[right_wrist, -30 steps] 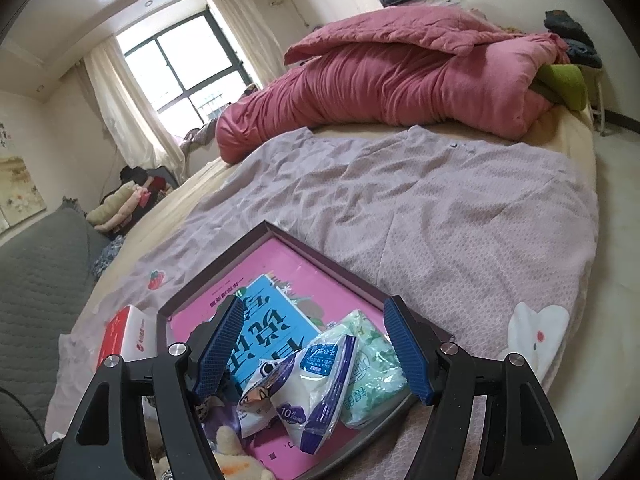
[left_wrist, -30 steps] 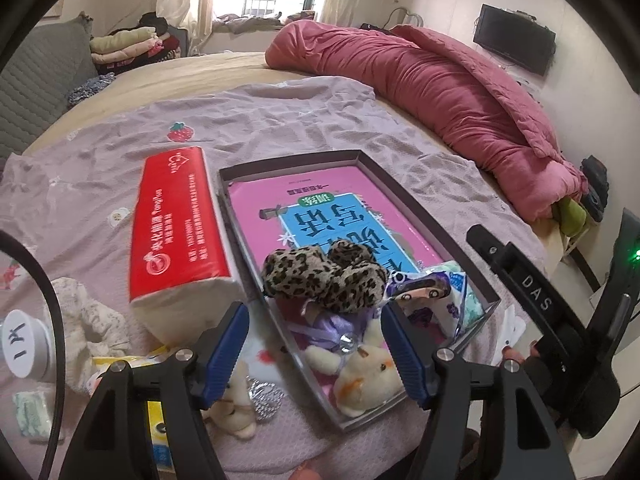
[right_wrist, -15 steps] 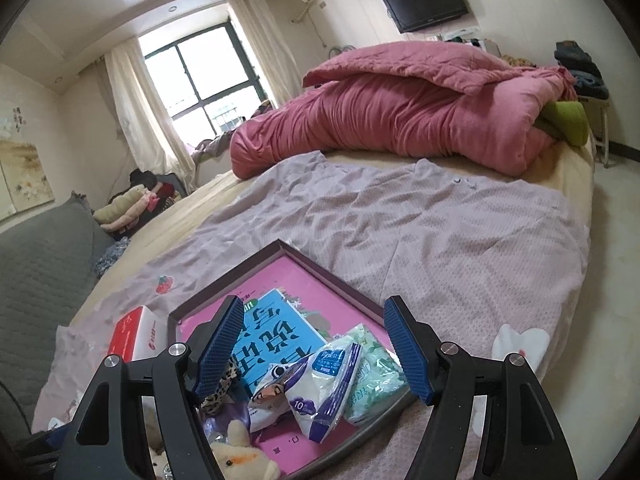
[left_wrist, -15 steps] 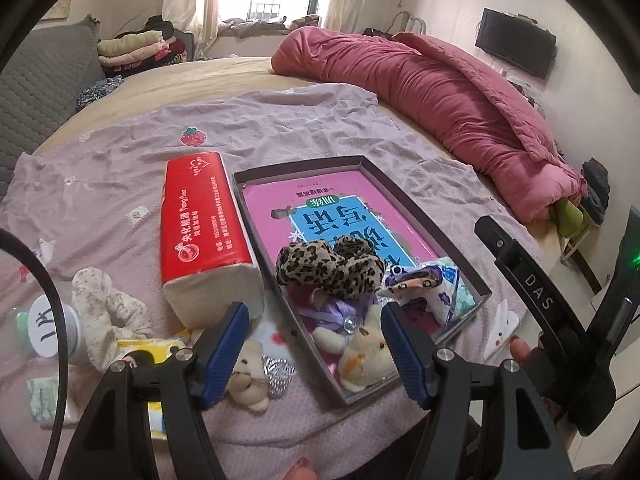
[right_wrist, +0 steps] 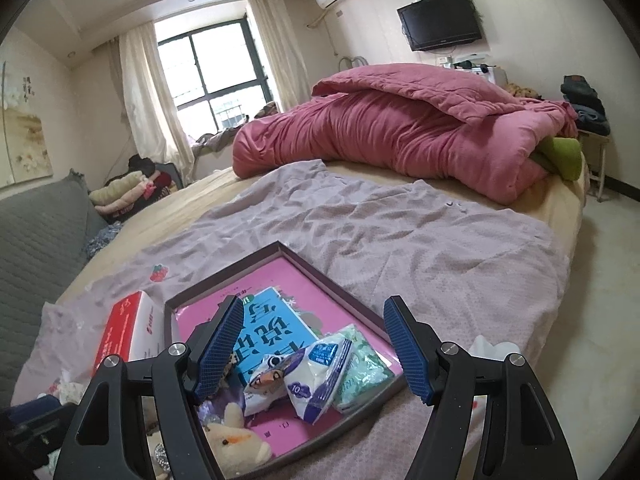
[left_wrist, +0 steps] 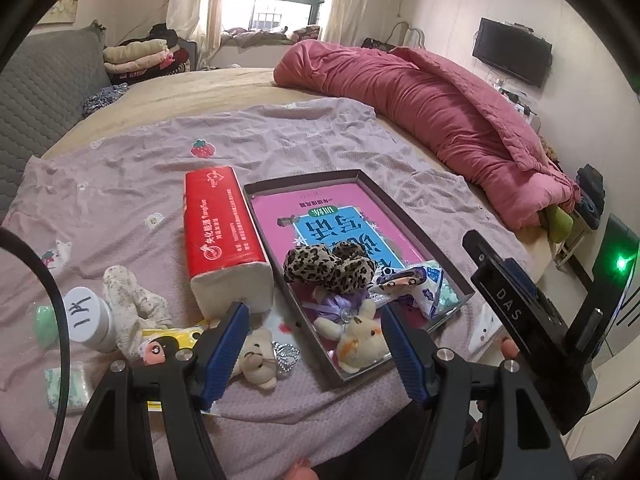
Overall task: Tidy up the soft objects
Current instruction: 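Move both tools back from the tray toward the remaining items beside the tissue pack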
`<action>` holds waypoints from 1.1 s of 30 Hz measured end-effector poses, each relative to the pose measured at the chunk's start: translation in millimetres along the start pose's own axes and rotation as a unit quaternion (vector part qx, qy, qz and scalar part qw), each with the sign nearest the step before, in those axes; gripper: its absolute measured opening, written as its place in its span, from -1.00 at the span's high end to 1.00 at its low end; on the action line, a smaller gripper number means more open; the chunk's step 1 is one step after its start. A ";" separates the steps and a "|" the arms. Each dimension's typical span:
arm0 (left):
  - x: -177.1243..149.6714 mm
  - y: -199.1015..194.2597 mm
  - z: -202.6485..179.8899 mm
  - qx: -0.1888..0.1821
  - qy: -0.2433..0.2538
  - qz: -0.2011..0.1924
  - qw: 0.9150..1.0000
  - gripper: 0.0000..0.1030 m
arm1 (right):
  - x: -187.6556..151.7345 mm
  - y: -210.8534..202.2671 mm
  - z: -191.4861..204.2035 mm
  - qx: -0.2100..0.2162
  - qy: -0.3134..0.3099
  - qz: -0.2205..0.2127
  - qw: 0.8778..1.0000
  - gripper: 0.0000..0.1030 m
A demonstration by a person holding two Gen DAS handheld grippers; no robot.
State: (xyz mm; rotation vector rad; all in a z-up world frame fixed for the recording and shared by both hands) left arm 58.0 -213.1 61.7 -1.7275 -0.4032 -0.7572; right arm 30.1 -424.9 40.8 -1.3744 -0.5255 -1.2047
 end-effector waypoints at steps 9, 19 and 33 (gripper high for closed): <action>-0.5 -25.0 13.8 0.005 -0.010 -0.013 1.000 -0.32 | -2.4 -20.9 13.4 0.011 -0.016 0.000 1.000 -0.43; -6.6 -52.0 46.8 0.015 -0.037 -0.025 0.999 -0.32 | -2.3 -54.4 44.5 0.043 -0.055 -0.019 0.997 -0.43; -8.0 -103.2 118.9 0.071 -0.092 -0.065 0.991 -0.33 | 1.1 -88.8 82.1 0.101 -0.075 -0.007 0.992 -0.44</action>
Point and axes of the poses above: each gripper's, at about its wrist camera, not at the fingertips, and y roughly the way its jaws point, z to its left, x to its top, the point moved 1 cm from there along y, roughly the way its jaws point, and after that the axes turned 2 degrees about x, right-handed, at the moved point
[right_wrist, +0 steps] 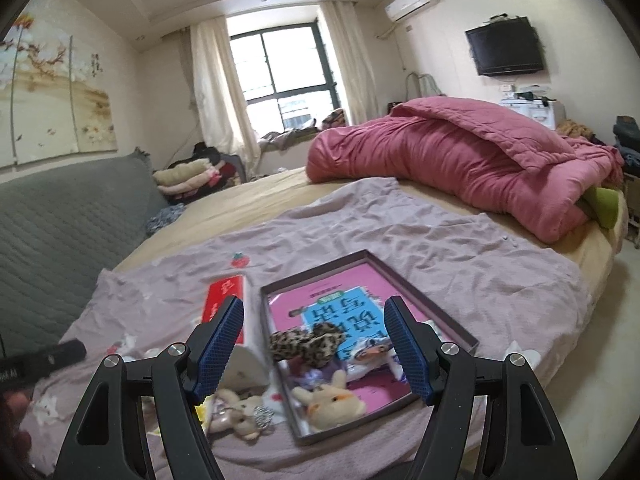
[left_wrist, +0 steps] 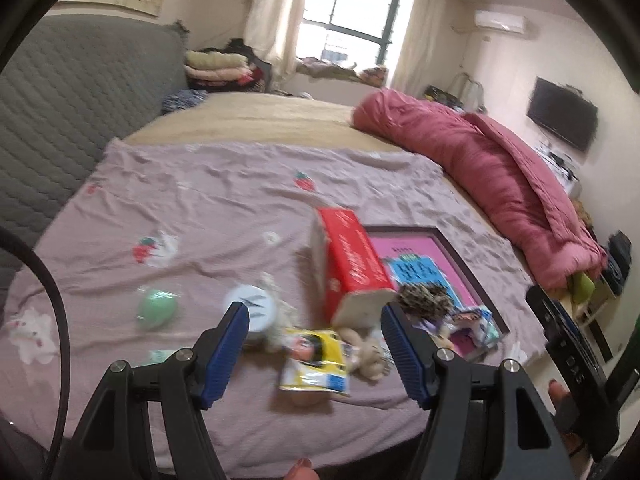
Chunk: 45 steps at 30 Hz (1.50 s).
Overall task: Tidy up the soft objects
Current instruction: 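Move both tools back from the tray toward the remaining items beside the tissue pack, then lower the left gripper around the white-green pad pack while the right gripper approaches the yellow cartoon packet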
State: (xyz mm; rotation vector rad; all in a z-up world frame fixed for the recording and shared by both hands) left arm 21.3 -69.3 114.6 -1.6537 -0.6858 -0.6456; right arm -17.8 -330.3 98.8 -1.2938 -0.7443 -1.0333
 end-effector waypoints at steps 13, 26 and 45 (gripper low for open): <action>8.7 -38.0 87.9 0.048 -0.067 -0.031 0.996 -0.33 | -4.2 -8.9 46.5 0.054 -0.037 0.025 0.998 -0.44; -16.2 -14.7 142.3 0.066 -0.111 -0.005 0.992 -0.33 | -33.7 11.6 72.7 0.069 -0.080 0.081 0.991 -0.44; -52.0 31.7 175.5 0.060 -0.134 0.027 0.989 -0.33 | -81.5 52.7 117.6 0.097 -0.129 0.156 0.974 -0.44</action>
Point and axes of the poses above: each gripper's, at about its wrist camera, not at the fingertips, and y roughly the way its jaws point, z to its left, x to its top, the point moved 1 cm from there along y, roughly the way its jaws point, and after that the axes turned 2 degrees about x, right-handed, at the moved point
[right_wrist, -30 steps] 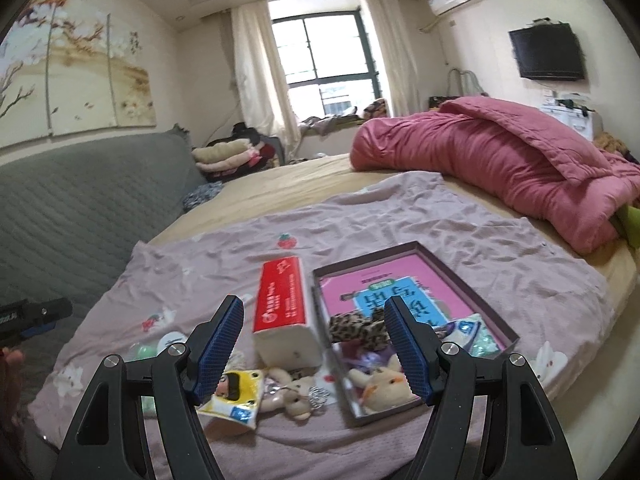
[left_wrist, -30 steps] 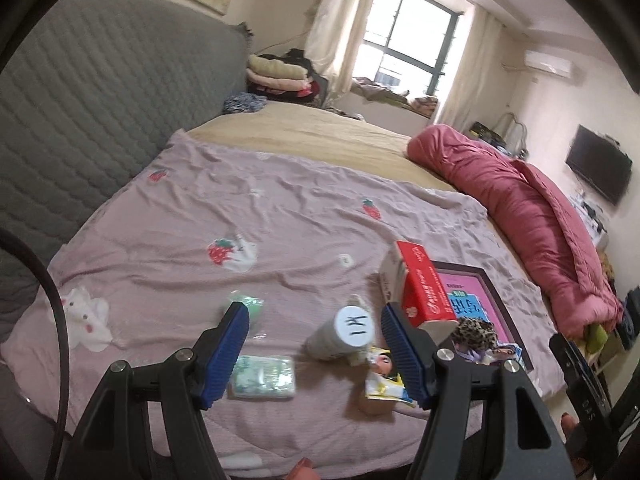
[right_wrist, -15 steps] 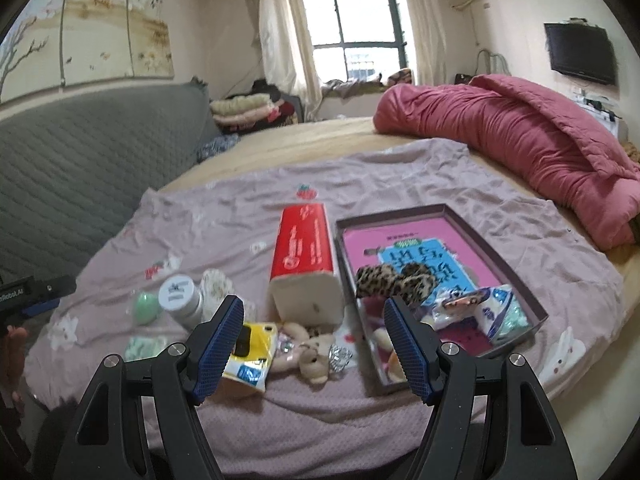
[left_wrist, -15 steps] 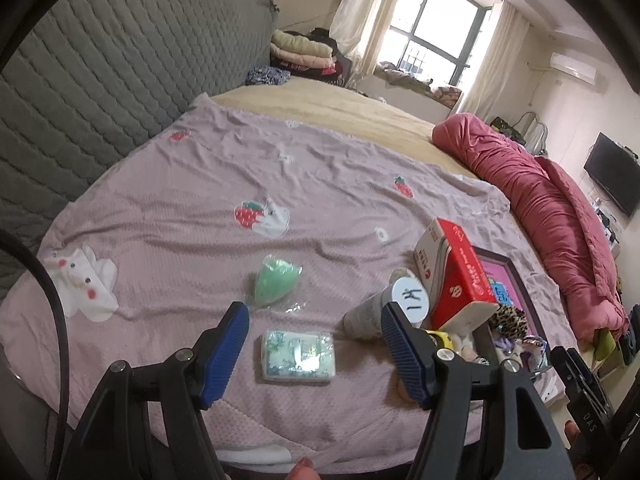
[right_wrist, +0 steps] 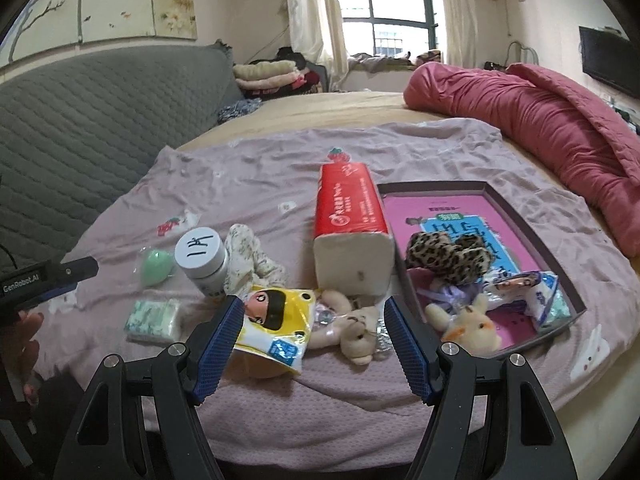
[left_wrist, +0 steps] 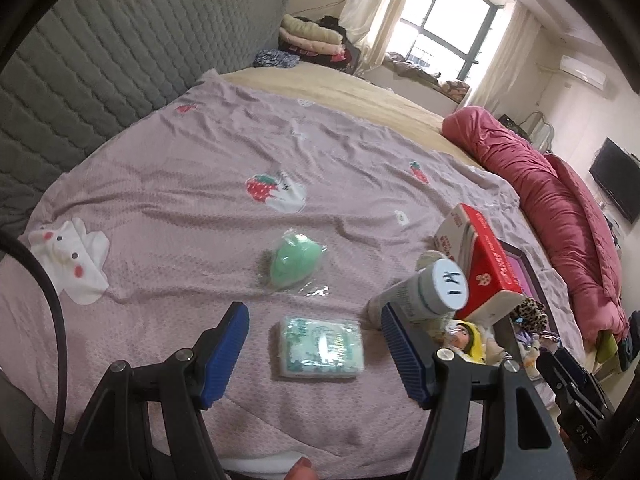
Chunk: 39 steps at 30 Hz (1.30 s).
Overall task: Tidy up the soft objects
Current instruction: 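Lower the left gripper around the white-green pad pack while the right gripper approaches the yellow cartoon packet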
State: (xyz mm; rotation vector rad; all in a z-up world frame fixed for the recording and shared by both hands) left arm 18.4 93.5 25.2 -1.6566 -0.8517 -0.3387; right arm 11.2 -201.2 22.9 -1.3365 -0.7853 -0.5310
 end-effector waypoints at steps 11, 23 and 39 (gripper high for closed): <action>0.7 28.8 13.5 0.003 -0.009 0.012 1.000 -0.33 | -6.1 27.9 17.9 0.015 -0.014 0.024 1.000 -0.44; -7.3 49.9 9.2 0.002 0.003 0.033 0.999 -0.33 | -9.3 52.2 19.9 0.019 -0.005 0.049 0.999 -0.44; -30.4 59.5 -26.9 -0.010 0.075 0.059 0.995 -0.33 | -10.1 108.5 30.3 0.009 -0.006 0.105 0.994 -0.44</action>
Point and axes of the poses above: each gripper's, at about its wrist camera, not at the fingertips, and y roughly the way its jaws point, z to its left, x to its top, the point moved 1 cm from there along y, roughly the way its jaws point, and after that the axes turned 2 degrees about x, right-handed, at the moved point
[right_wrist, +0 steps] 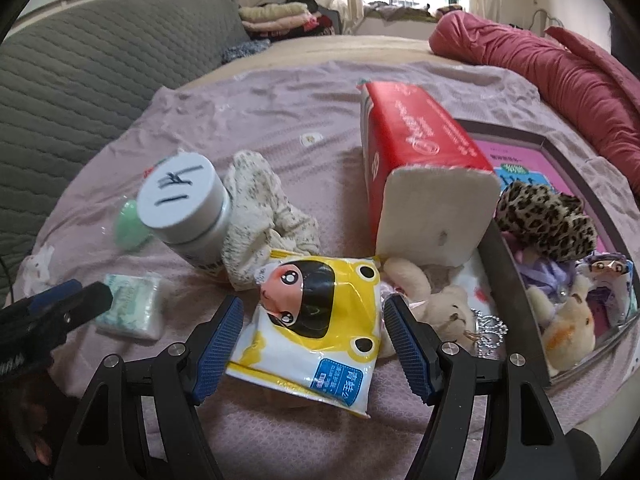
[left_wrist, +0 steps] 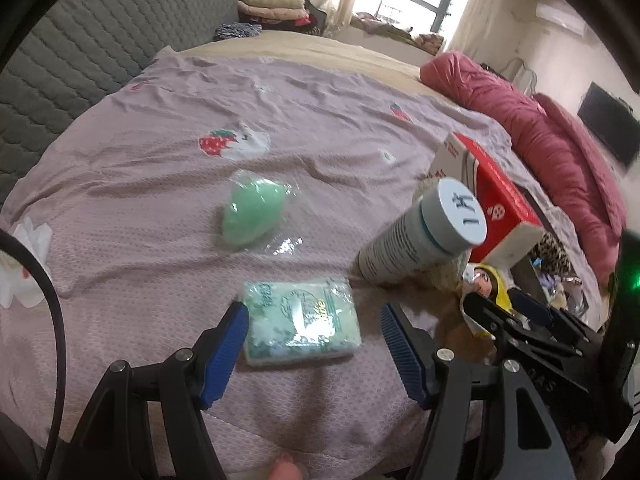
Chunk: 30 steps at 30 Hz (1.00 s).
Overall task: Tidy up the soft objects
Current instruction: 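Lower the left gripper around the white-green pad pack while the right gripper approaches the yellow cartoon packet, then close the left gripper on the pad pack while the right gripper closes on the yellow cartoon packet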
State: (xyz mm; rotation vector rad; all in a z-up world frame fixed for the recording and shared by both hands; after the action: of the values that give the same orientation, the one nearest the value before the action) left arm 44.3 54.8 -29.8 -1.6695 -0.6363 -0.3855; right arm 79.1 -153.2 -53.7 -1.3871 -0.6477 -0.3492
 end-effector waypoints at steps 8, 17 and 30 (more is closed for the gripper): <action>-4.3 11.3 -4.2 0.016 0.006 0.013 1.000 -0.41 | -0.4 15.8 -4.0 -0.008 0.005 0.007 1.000 -0.50; -6.0 19.3 1.7 0.030 0.002 0.024 0.999 -0.41 | -1.8 20.3 -1.0 -0.012 -0.010 0.010 1.000 -0.39; -7.9 25.9 3.9 0.036 -0.001 0.032 0.999 -0.41 | -2.1 2.9 -9.5 0.004 0.007 -0.007 1.000 -0.29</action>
State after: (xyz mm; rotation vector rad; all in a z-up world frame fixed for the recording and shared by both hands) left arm 53.2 54.4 -55.6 -1.6176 -0.5906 -0.3125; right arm 81.2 -162.3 -57.8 -1.3716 -0.6466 -0.3657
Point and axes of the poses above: each gripper's, at about its wrist camera, not at the fingertips, and y roughly the way its jaws point, z to its left, x to its top, the point moved 1 cm from there along y, roughly the way its jaws point, and after that the axes turned 2 degrees about x, right-handed, at the moved point
